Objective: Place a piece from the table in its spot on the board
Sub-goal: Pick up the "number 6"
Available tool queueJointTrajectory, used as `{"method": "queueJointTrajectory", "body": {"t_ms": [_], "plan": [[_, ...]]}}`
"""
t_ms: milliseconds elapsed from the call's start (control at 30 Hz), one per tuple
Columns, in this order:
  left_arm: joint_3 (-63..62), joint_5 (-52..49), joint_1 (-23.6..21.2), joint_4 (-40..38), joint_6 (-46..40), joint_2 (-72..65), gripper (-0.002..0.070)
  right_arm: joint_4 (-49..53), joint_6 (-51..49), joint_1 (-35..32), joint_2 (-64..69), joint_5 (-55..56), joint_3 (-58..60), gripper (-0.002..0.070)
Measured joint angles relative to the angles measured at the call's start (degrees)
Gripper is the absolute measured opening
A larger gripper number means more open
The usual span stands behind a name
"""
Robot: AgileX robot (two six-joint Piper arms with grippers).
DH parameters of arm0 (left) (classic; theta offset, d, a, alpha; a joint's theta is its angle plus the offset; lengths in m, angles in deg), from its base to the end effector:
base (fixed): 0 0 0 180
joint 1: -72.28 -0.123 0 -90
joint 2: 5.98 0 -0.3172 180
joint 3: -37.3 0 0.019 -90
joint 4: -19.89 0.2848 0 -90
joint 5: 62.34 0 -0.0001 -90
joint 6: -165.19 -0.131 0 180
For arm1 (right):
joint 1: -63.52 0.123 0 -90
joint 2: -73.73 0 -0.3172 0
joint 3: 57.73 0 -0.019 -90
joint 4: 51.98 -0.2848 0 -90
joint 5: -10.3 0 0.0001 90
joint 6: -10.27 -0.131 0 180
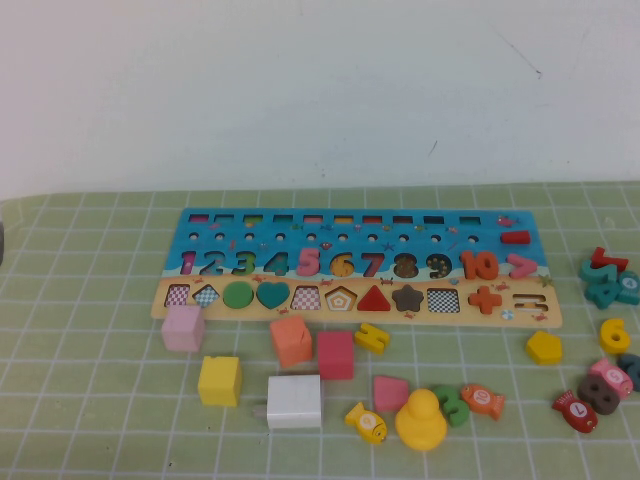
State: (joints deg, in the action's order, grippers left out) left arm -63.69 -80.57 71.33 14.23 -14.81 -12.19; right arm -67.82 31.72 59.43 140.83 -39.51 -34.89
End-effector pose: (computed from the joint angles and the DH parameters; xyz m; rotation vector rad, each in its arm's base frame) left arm 0.0943 -0.0025 0.1696 -0.0776 1.8031 -0.0829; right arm 0.2472 0.0097 0.3383 -0.2412 2.3872 0.1312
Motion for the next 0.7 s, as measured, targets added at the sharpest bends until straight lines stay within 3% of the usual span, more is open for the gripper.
{"method": "queueJointTrajectory", "body": {"t_ms": [233, 533, 633, 700], "plan": [[0.00, 0.00, 0.00, 0.00, 0.00, 0.00, -0.0002, 5.03, -3.67, 1.71, 24.78, -3.71, -7.72, 0.0001], [0.00, 0.00, 0.00, 0.00, 0.00, 0.00, -0.0002, 14.40, -12.73, 12.89, 33.55, 5.47, -9.49, 0.0004], [0.00, 0.00, 0.00, 0.00, 0.00, 0.00, -0.0002, 14.61, -13.71, 13.64, 34.86, 7.32, -10.17, 0.0050], [0.00, 0.00, 0.00, 0.00, 0.00, 0.00, -0.0002, 14.96, -16.21, 13.68, 35.89, 7.74, -11.24, 0.0130]]}}
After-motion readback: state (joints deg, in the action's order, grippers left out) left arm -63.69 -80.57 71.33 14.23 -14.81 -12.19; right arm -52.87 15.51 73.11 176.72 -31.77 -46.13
